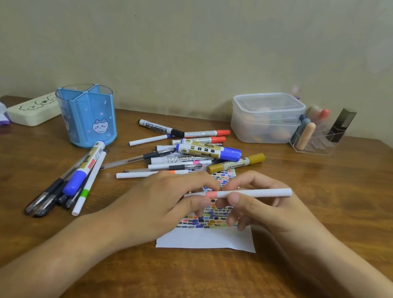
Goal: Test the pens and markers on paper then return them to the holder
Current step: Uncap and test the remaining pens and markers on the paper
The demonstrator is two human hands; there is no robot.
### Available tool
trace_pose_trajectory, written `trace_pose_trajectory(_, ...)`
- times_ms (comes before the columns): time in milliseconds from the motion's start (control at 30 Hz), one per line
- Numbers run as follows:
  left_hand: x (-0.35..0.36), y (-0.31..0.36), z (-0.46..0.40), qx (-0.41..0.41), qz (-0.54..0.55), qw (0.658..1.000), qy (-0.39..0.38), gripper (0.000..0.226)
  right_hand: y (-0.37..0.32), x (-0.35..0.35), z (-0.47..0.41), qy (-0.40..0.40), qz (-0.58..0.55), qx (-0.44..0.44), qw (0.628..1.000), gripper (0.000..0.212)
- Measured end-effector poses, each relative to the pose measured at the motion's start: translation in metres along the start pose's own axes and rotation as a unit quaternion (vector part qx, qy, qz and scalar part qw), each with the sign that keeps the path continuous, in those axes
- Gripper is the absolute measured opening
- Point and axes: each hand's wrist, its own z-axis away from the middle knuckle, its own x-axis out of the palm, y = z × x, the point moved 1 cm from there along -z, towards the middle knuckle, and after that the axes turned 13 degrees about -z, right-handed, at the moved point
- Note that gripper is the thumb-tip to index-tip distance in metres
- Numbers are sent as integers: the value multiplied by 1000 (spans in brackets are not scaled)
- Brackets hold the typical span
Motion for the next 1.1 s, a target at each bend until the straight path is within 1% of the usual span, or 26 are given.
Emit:
trace_pose_trajectory(133,-2,-1,1,-3,-29,1000,-5,24,0,0,-1,-1,14,0,1000,18)
trace_pose_trajectory(200,-7,-7,2,-11,-64,998,15,27,-2,-3,-3,24,11,-9,1000,19)
trace_pose_trajectory(267,-12,-16,2,-27,-81,996,37,25,-3,-7,-5,47,25,-34,998,15)
trace_pose_trajectory(367,-16,-22,1,-43,-86,995,32,19,1,-10,-6,49,120,-76,989,11)
trace_pose_trajectory(433,-16,-19,1,-37,-99,994,29,25,5,-10,-5,39,191,-93,976,12)
trace_pose_trajectory(467,-16,-18,2,-32,-104,994,32,28,6,-10,-5,37,206,-98,973,14)
trace_pose_trajectory(567,-14,-17,2,-24,-118,992,35,31,6,-11,-6,42,202,-106,973,15)
trace_pose_trajectory(667,-12,-15,1,-21,-135,990,14,47,7,-12,-6,35,206,-107,972,13)
trace_pose_trajectory(700,-12,-14,1,-20,-138,990,13,49,8,-11,-6,31,209,-109,971,12)
trace_pose_trajectory(800,-12,-13,1,-11,-138,990,15,47,7,-11,-4,33,218,-117,968,14)
trace_pose_trajectory(900,-13,-11,1,-11,-134,991,7,50,7,-10,-3,44,218,-134,966,18)
trace_pose_trajectory(1033,-13,-7,1,-17,-144,989,6,52,9,-7,-2,49,229,-139,962,16)
trace_pose_trajectory(1100,-12,-6,1,-21,-159,987,-2,46,8,-6,0,56,245,-142,958,18)
